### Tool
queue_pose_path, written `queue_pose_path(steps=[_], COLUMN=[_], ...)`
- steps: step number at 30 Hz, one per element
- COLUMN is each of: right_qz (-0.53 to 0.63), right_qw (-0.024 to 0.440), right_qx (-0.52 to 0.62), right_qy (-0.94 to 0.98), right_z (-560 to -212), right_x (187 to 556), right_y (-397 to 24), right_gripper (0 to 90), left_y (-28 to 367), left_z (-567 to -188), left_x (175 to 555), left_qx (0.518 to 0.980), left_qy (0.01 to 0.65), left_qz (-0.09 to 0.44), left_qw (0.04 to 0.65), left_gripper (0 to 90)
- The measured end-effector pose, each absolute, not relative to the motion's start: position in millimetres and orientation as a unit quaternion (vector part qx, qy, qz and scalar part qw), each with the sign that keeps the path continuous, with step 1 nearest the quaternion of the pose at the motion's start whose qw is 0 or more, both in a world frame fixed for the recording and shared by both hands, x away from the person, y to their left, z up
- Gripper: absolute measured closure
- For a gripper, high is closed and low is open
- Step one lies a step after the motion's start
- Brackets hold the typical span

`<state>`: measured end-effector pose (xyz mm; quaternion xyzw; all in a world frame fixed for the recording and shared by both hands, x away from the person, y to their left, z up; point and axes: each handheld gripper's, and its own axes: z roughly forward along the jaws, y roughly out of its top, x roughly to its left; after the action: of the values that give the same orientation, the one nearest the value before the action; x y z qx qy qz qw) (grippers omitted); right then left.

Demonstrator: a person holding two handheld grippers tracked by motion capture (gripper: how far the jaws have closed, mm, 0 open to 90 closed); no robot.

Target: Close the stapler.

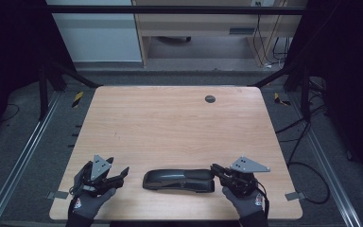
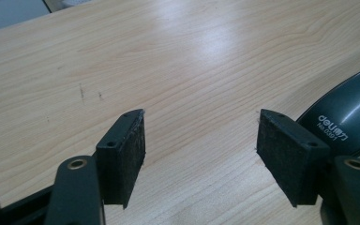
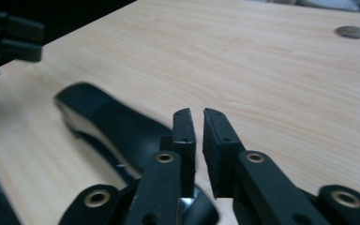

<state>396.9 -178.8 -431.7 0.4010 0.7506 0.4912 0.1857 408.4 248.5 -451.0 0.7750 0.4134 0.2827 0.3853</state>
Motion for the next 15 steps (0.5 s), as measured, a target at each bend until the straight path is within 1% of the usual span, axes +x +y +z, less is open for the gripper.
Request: queue_pose_path(steps=[4, 8, 11, 15], right_qz=[0.481, 0.458, 0.431, 0.396], right_qw=[0.206, 0.229, 0.236, 0.232], right_qx=[0.427, 0.459, 0.479, 0.505], right_qy=[0.737, 0.726, 0.727, 0.731], right_z=[-436.0, -447.1, -458.1, -472.7], right_x=[404.8, 415.3, 423.6, 431.7], right_y=[-196.5, -218.6, -233.7, -252.2], right_gripper=[71.5, 54.9, 45.3, 40.2], left_y=[252.3, 258.0, 262.6, 267.9], left_z=[-456.7, -461.0, -463.6, -466.8], left_x=[412.8, 417.3, 420.2, 423.6], left_qx=[0.777, 0.776, 0.775, 0.773], left_qy=[0.420, 0.430, 0.438, 0.448], left_qz=[0.277, 0.272, 0.267, 0.266], left_qw=[0.379, 0.372, 0.367, 0.361], left_gripper=[32.4, 32.6, 36.5, 40.6])
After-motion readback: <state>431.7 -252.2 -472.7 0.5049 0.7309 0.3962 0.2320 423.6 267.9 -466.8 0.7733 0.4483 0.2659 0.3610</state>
